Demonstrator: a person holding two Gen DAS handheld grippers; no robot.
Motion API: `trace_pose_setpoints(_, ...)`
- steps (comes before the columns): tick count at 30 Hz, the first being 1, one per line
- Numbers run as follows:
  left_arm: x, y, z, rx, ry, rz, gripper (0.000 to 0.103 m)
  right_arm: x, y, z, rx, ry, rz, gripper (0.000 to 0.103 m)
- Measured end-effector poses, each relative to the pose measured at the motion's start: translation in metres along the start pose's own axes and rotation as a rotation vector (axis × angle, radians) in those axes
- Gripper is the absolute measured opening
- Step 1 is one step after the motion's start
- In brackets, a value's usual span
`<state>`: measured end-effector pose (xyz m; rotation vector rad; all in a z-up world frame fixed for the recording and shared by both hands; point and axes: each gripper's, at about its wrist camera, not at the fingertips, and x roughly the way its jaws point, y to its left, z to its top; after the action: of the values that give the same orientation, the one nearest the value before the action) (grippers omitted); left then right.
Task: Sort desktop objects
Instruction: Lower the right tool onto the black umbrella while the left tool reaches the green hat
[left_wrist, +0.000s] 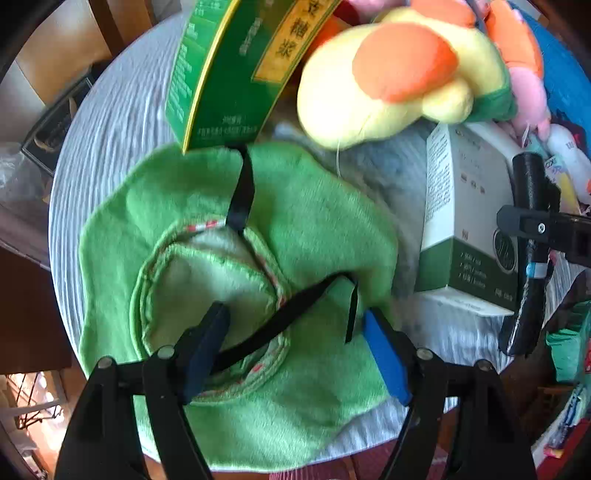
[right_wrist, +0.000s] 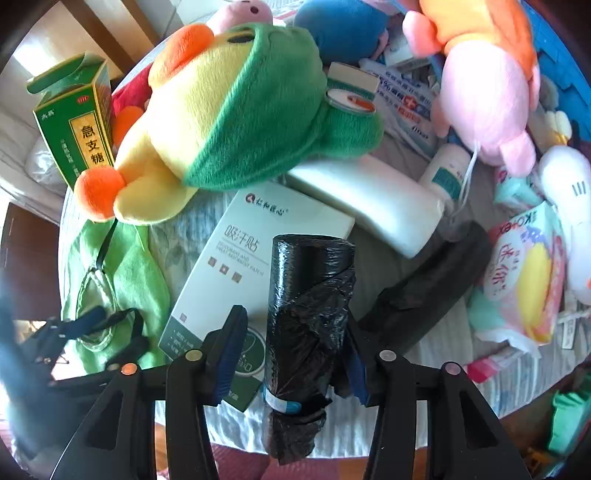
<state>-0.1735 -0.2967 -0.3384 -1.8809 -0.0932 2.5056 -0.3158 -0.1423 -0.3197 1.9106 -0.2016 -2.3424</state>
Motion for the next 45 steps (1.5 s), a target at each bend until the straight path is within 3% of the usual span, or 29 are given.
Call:
trace_pose_setpoints(2,0.004,-0.004,0.002,0.001,0.002,0.02,0.092,-0.002,-0.003,-0.002,0.004,-0.007,0.0,0.062)
trace_pose_setpoints(3,0.006,-0.003,0.004,-0.009,0.001,0.009,0.095,-0.003,-0.005,-0.004,0.011,-0.01,-0.001,0.076)
trace_pose_setpoints(4,0.007,-0.002,0.005,-0.012,0.002,-0.015,0.103,-0.005,-0.008,-0.006,0.018,-0.018,0.01,0.081)
trace_pose_setpoints(7,0.011,-0.013,0.002,0.048,-0.011,0.035,0.103,-0.011,-0.014,-0.014,0.029,-0.028,0.005,0.081)
trace_pose_setpoints(10,0.013,-0.012,-0.002,0.039,-0.024,0.032,0.103,-0.02,-0.018,-0.024,0.046,-0.042,0.01,0.081)
trace_pose_setpoints(12,0.012,-0.011,-0.002,0.037,-0.037,0.034,0.098,-0.025,-0.02,-0.033,0.058,-0.045,0.011,0.074)
trace_pose_setpoints(16,-0.005,0.006,0.0,0.028,-0.064,0.022,0.058,-0.036,-0.03,-0.052,0.08,-0.044,0.023,0.048)
trace_pose_setpoints(17,-0.006,0.01,0.0,0.02,-0.068,0.022,0.053,-0.041,-0.022,-0.065,0.085,-0.039,0.025,0.048)
trace_pose_setpoints(24,-0.002,0.022,0.006,0.035,-0.098,0.024,0.048,-0.033,-0.044,-0.066,0.128,0.001,0.066,0.047)
trace_pose_setpoints(29,-0.014,0.012,0.001,0.011,-0.108,-0.015,0.028,-0.025,-0.039,-0.067,0.126,0.007,0.058,0.047)
trace_pose_setpoints(33,-0.015,0.012,0.004,0.028,-0.124,0.004,0.028,-0.017,-0.038,-0.067,0.123,0.037,0.04,0.047)
trace_pose_setpoints(34,-0.012,0.013,0.004,0.023,-0.119,0.01,0.029,-0.015,-0.038,-0.068,0.121,0.044,0.034,0.048)
trace_pose_setpoints(36,-0.011,0.014,0.003,0.005,-0.128,0.002,0.042,-0.016,-0.037,-0.067,0.109,0.047,0.017,0.048)
trace_pose_setpoints(38,-0.007,0.017,0.003,0.009,-0.111,0.033,0.077,-0.017,-0.037,-0.066,0.107,0.052,0.014,0.048)
trace_pose_setpoints(42,-0.003,0.021,-0.004,-0.03,-0.101,0.0,0.086,-0.022,-0.041,-0.067,0.119,0.051,0.016,0.048)
trace_pose_setpoints(45,0.006,0.009,-0.003,0.027,-0.114,0.034,0.103,-0.025,-0.042,-0.068,0.12,0.047,0.02,0.051)
